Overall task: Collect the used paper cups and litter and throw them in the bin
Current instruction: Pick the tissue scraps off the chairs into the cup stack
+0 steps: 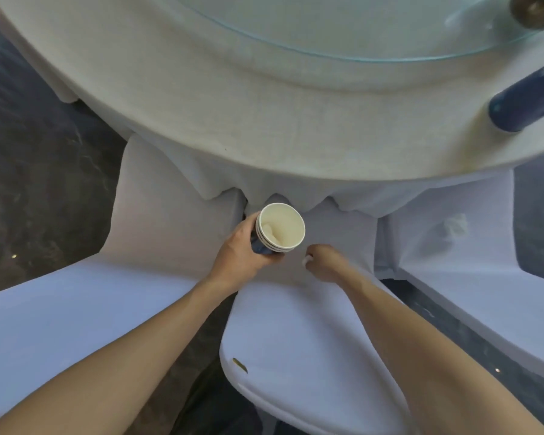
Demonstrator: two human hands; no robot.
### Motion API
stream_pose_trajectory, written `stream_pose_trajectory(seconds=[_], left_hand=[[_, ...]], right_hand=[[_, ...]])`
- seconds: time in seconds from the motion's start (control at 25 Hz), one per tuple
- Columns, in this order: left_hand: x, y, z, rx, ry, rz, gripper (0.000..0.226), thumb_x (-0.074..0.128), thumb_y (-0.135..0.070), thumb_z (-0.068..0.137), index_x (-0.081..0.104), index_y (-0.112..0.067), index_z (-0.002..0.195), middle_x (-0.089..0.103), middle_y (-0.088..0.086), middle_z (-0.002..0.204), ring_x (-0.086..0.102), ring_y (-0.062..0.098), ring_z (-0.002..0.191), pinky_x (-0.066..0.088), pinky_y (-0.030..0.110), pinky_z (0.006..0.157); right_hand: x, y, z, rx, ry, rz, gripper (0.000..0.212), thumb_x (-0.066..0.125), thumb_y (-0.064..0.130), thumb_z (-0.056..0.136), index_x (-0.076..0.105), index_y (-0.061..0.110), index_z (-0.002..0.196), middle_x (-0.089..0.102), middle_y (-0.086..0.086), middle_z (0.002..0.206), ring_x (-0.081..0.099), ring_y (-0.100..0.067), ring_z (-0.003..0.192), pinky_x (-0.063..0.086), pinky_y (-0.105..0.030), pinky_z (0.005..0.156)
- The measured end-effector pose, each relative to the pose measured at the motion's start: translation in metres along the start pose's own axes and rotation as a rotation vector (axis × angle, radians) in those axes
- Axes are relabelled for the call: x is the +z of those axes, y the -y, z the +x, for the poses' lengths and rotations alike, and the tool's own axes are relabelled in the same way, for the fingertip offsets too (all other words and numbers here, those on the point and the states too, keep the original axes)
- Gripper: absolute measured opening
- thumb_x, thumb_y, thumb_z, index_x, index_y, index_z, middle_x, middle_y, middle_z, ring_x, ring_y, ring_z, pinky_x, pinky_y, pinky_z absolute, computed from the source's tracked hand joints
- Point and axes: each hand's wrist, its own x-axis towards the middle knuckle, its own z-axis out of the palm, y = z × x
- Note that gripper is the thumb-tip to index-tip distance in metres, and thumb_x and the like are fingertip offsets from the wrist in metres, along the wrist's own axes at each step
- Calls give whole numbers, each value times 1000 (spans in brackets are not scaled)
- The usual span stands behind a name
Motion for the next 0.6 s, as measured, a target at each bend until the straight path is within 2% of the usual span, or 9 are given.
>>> stream_pose_trajectory(seconds=[0.08,0.16,0.24,0.36,0.44,0.52,0.6], left_hand=[[-3,-18,-7,33,30,-5,83,96,-24,68,55,-31,140,66,-8,132,62,8,121,49,20,95],[-7,-40,-14,79,38,-10,82,96,-23,68,56,-30,139,67,-8,131,62,8,122,46,10,91],[-11,-62,-22,124,31,-6,78,96,-24,67,58,-29,136,69,-10,126,63,7,119,43,4,85],[-12,-91,-31,188,38,11,77,96,-28,67,58,-31,134,68,-8,127,62,10,118,49,22,92],[-11,-110,-39,222,44,24,79,96,-32,66,56,-33,135,67,-6,129,63,12,119,52,32,96],[-7,-127,-46,254,33,47,80,96,-34,65,57,-31,135,68,-5,129,64,16,119,53,38,98],[2,-147,-56,291,26,75,80,95,-36,64,58,-30,135,68,-5,128,65,18,117,54,41,97]], right_hand=[[-27,1,-35,14,-122,147,24,56,32,91,59,14,107,68,-7,108,64,-33,98,45,-36,70],[-60,5,-76,10,-247,276,21,60,35,85,61,15,89,70,-4,91,67,-31,87,53,-41,70],[-88,13,-117,-15,-386,365,23,62,37,83,64,15,78,69,-3,81,67,-29,83,52,-38,66],[-118,22,-171,-67,-619,492,22,70,37,86,68,19,75,62,-9,92,61,-22,78,42,-24,61],[-135,26,-205,-125,-740,588,18,72,39,89,68,25,79,63,-6,96,64,-18,79,48,-28,65],[-149,28,-234,-182,-810,680,18,71,41,89,68,25,81,68,1,82,65,-15,74,53,-34,68],[-158,26,-259,-233,-856,699,19,71,43,88,69,26,82,67,7,70,58,-2,65,48,-30,64]])
